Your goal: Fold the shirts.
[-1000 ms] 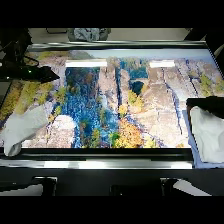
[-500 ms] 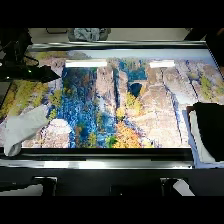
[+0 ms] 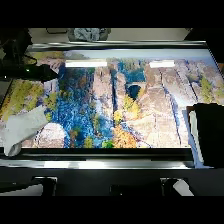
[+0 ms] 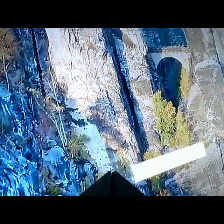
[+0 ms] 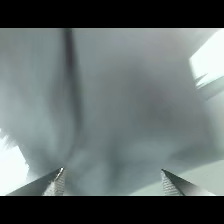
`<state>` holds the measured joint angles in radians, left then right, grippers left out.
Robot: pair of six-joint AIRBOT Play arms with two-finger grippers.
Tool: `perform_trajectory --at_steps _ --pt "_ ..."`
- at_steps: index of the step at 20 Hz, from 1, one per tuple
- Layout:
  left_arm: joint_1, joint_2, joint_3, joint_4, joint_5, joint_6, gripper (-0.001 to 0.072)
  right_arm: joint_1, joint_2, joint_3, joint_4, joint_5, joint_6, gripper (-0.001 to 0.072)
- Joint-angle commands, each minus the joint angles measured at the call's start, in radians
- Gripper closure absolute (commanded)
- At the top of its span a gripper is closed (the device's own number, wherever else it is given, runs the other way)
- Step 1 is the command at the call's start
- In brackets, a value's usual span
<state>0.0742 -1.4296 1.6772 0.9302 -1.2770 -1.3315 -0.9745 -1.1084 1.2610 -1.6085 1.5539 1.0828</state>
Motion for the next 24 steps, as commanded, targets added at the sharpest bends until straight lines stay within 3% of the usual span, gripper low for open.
perform_trajectory --at_steps 1,4,6,10,12,14,16,18,24 --pt "0.006 0.024 0.053 -0.005 -0.006 0.000 0.0683 0.018 0.001 0.262 0.117 -0.328 -0.051 0.0031" --pt "0.005 0.032 0.145 0.100 -0.010 -0.050 0.0684 0.208 0.000 0.436 0.167 -0.613 -0.076 0.0040" --pt "-0.002 0.040 0.163 0.240 -0.038 -0.106 0.0684 0.405 -0.008 0.444 0.163 -0.649 -0.093 0.0040" --pt "-0.074 0.043 0.098 0.643 -0.175 -0.203 0.0684 0.790 -0.159 0.444 0.131 -0.333 -0.046 0.0037" --pt "-0.112 0.074 -0.043 0.675 -0.198 -0.202 0.0684 0.894 -0.279 0.443 0.182 -0.098 -0.026 0.0037" --pt "-0.156 0.138 -0.257 0.676 -0.130 -0.202 0.0684 0.943 -0.383 0.436 0.272 0.095 -0.033 0.0041" --pt "-0.177 0.185 -0.402 0.678 -0.060 -0.243 0.0672 0.985 -0.417 0.397 0.283 0.122 -0.032 0.0044" --pt "-0.177 0.186 -0.420 0.678 -0.029 -0.285 0.0553 1.012 -0.415 0.371 0.278 0.071 -0.009 0.0043" --pt "-0.175 0.185 -0.418 0.678 -0.005 -0.285 0.0552 1.022 -0.415 0.371 0.254 0.037 -0.005 0.0044"
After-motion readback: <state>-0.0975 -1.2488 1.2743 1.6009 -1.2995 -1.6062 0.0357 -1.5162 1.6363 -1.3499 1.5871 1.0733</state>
